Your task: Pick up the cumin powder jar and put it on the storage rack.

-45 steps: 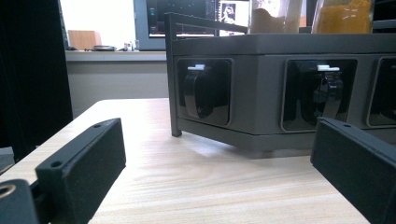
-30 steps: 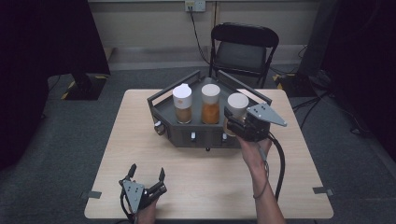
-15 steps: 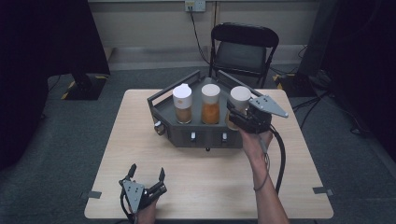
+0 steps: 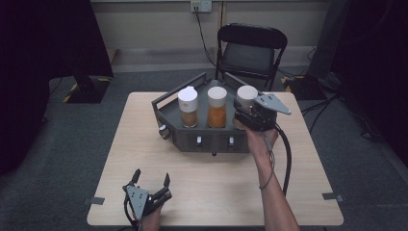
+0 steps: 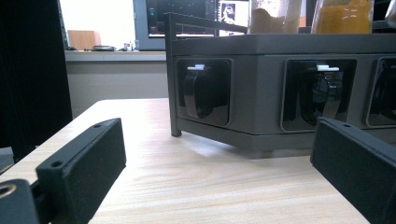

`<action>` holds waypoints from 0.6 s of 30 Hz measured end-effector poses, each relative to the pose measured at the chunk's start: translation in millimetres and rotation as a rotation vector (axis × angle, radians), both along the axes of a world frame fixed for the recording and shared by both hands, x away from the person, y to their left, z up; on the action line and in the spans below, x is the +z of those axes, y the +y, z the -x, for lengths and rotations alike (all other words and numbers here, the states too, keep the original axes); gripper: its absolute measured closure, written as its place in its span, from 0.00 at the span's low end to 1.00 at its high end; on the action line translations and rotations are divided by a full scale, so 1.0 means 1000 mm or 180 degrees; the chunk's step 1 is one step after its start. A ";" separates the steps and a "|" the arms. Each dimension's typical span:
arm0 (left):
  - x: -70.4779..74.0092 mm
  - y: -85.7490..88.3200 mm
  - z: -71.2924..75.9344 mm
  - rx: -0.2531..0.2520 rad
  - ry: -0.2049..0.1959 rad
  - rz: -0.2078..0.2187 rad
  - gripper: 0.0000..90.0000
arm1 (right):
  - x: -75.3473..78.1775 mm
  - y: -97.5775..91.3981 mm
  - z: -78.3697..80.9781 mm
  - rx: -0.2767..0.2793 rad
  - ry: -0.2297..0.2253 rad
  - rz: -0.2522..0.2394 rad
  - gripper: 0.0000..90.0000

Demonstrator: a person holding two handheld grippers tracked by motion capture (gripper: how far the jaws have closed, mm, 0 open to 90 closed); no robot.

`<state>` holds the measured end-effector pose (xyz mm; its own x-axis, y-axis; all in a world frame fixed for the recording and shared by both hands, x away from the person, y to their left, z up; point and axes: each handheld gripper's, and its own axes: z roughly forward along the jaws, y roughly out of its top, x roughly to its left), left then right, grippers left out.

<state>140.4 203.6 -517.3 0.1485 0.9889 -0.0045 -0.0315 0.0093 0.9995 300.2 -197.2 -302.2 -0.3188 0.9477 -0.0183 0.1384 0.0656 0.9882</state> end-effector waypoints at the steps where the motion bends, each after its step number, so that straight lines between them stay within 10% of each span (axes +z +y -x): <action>1: 0.000 0.000 0.000 0.0000 0.0000 0.0000 0.03 | 0.000 0.000 0.000 0.0000 0.0000 0.0000 0.38; 18: 0.000 0.000 0.000 -0.0003 0.0001 0.0000 0.03 | -0.011 0.012 -0.020 -0.0174 0.0108 0.0083 0.38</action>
<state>140.4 203.8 -517.3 0.1494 0.9888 -0.0044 -0.0311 0.0091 0.9995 320.1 -185.0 -313.0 -0.2674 0.9630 -0.0331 0.1760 0.0826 0.9809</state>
